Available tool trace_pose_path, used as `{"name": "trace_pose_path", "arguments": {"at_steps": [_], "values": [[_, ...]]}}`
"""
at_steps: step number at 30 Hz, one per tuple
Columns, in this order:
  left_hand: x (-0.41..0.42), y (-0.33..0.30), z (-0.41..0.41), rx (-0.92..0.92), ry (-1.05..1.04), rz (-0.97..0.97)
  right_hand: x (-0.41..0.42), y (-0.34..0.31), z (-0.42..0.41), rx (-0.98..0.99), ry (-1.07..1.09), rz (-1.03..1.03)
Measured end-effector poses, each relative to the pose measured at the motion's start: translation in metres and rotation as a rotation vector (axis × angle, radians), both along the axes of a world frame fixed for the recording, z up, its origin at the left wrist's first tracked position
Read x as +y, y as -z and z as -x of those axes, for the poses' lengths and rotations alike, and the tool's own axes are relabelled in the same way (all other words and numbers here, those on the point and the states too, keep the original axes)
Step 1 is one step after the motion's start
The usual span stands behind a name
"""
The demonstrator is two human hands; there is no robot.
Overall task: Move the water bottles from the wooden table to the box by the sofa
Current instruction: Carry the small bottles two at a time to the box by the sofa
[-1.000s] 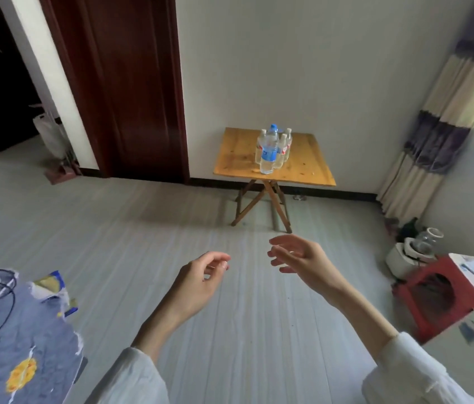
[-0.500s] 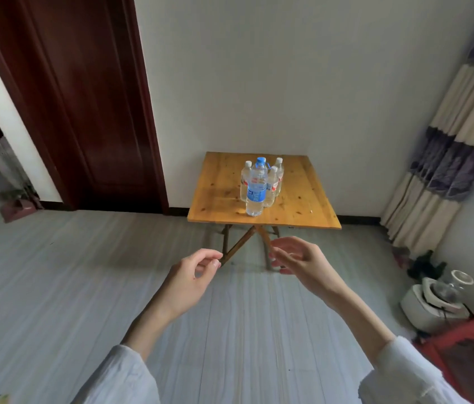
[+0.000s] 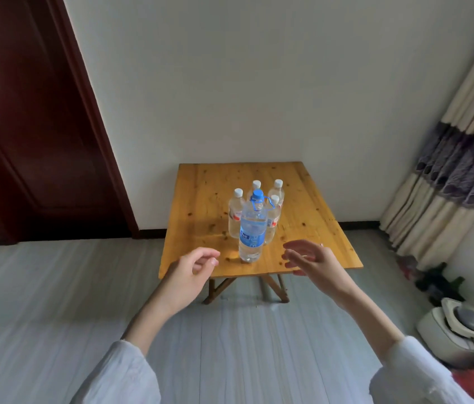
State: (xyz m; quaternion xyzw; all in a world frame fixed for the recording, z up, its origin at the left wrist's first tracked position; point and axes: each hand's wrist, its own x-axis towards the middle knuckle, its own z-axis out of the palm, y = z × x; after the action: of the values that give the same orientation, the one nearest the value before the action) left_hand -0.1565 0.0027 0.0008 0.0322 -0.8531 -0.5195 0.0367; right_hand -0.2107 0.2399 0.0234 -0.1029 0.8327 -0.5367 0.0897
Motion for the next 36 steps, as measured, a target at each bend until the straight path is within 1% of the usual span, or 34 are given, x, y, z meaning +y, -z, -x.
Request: {"name": "trace_pose_path", "arguments": {"at_steps": [4, 8, 11, 14, 17, 20, 23, 27, 29, 33, 36], "values": [[-0.018, 0.0, 0.083, -0.011, 0.021, 0.018, -0.013, 0.002, 0.064, -0.02, 0.081, 0.015], [-0.017, 0.018, 0.138, -0.064, 0.08, 0.013, -0.014, 0.012, 0.121, -0.047, 0.129, 0.0], [-0.021, 0.025, 0.18, -0.057, 0.054, -0.048, -0.013, 0.027, 0.165, -0.071, 0.139, -0.02], [-0.025, 0.023, 0.235, 0.014, -0.019, -0.09, -0.013, 0.045, 0.215, -0.076, 0.119, -0.06], [-0.026, 0.029, 0.291, 0.029, -0.07, 0.001, -0.015, 0.064, 0.272, -0.078, 0.112, -0.128], [-0.022, 0.051, 0.334, -0.058, -0.07, 0.094, -0.019, 0.086, 0.321, -0.09, 0.085, -0.205], [-0.016, 0.076, 0.368, -0.126, -0.094, 0.128, -0.022, 0.112, 0.355, -0.094, 0.034, -0.325], [-0.017, 0.102, 0.403, -0.233, -0.014, 0.237, -0.031, 0.137, 0.377, -0.08, -0.027, -0.411], [-0.016, 0.111, 0.416, -0.265, 0.011, 0.261, -0.035, 0.145, 0.383, -0.044, -0.05, -0.451], [-0.016, 0.124, 0.432, -0.274, 0.05, 0.368, -0.04, 0.153, 0.392, 0.016, -0.065, -0.553], [-0.017, 0.13, 0.441, -0.265, 0.113, 0.424, -0.04, 0.156, 0.397, 0.043, -0.064, -0.572]]}}
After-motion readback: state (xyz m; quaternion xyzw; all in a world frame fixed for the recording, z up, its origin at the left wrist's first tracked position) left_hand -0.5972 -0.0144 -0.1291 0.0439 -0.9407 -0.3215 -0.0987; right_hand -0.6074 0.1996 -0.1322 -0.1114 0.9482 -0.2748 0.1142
